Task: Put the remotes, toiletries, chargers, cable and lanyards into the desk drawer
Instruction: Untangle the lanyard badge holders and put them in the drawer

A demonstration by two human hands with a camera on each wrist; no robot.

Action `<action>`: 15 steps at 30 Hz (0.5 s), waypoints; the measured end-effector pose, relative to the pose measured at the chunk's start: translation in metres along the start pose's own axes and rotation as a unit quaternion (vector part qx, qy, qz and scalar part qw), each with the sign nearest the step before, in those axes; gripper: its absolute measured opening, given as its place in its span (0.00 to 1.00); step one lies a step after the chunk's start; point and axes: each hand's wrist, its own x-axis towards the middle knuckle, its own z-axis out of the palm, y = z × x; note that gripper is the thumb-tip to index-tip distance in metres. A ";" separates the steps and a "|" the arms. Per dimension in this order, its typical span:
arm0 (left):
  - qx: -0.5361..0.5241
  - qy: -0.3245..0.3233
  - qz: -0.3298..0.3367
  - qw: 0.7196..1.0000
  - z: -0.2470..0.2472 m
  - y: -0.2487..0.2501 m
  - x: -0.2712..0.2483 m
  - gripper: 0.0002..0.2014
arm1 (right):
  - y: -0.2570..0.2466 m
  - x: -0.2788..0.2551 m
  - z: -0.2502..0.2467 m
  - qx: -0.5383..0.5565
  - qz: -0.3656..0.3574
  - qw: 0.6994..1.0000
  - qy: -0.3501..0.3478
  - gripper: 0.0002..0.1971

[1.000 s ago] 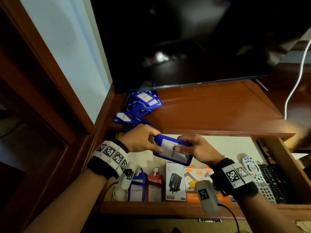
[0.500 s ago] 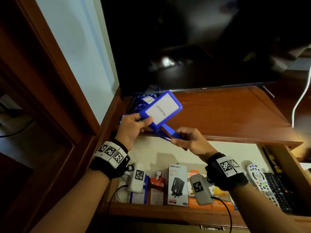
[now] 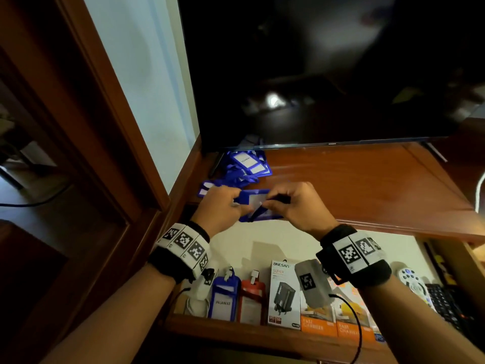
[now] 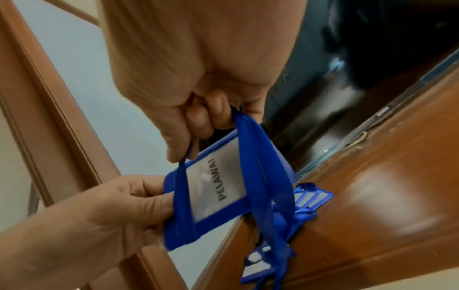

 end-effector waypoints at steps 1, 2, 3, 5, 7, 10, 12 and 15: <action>-0.002 -0.023 -0.008 1.000 -0.002 0.001 0.000 0.10 | 0.001 0.000 -0.002 -0.010 -0.007 1.000 0.001 0.03; -0.003 -0.042 -0.014 0.999 -0.004 0.001 0.001 0.09 | 0.003 0.000 -0.003 -0.019 -0.013 1.000 0.003 0.03; -0.001 -0.057 -0.019 0.998 -0.006 0.003 0.001 0.09 | 0.005 0.001 -0.003 -0.026 -0.020 0.999 0.008 0.03; 0.018 -0.096 -0.020 0.995 -0.009 0.006 0.001 0.08 | 0.008 0.004 -0.006 -0.032 -0.025 0.999 0.019 0.06; 0.012 -0.142 -0.015 0.990 -0.010 0.011 0.001 0.08 | 0.011 0.009 -0.009 -0.031 -0.008 0.999 0.030 0.08; -0.073 -0.172 -0.027 0.982 -0.012 0.013 0.002 0.08 | 0.013 0.013 -0.011 -0.013 0.032 0.999 0.039 0.10; -0.130 -0.185 -0.037 0.973 -0.015 0.013 0.004 0.08 | 0.014 0.014 -0.014 0.039 0.070 0.996 0.037 0.10; -0.234 -0.212 -0.040 0.948 -0.021 0.013 0.002 0.07 | 0.013 0.012 -0.020 0.138 0.097 0.986 -0.001 0.07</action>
